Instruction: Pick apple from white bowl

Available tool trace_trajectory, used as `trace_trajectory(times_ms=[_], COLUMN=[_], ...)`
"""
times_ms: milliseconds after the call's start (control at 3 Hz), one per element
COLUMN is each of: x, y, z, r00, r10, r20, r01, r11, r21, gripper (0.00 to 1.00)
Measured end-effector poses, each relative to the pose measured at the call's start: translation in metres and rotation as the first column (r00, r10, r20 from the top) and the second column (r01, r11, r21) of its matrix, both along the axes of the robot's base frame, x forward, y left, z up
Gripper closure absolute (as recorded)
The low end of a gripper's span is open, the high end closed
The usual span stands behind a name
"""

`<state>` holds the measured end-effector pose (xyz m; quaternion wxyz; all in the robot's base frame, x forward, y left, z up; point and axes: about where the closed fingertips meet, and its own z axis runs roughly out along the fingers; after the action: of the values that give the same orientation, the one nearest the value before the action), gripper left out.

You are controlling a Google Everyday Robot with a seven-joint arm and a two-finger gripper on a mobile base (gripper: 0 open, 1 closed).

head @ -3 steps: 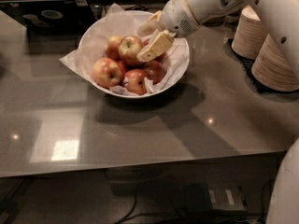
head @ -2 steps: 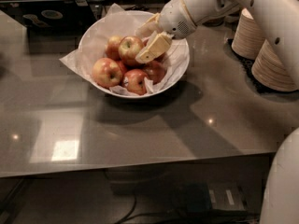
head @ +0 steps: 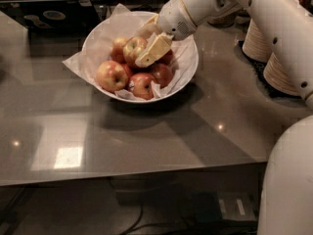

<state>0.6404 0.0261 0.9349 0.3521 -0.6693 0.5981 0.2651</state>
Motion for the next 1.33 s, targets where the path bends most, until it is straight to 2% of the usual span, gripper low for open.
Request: trace_trajectory(times_ms=[333, 1000, 1333], x=[0.0005, -0.0029, -0.0038], y=[0.0114, 0.0167, 0.0176], z=[0.0006, -0.0065, -0.0084], r00=[0.9998, 0.9996, 0.9995], r10=[0.022, 0.025, 0.025], r20=[0.002, -0.016, -0.02], r01=[-0.022, -0.025, -0.025], r11=[1.0, 1.0, 1.0], r21=[0.003, 0.001, 0.0], gripper=[0.38, 0.34, 0.43])
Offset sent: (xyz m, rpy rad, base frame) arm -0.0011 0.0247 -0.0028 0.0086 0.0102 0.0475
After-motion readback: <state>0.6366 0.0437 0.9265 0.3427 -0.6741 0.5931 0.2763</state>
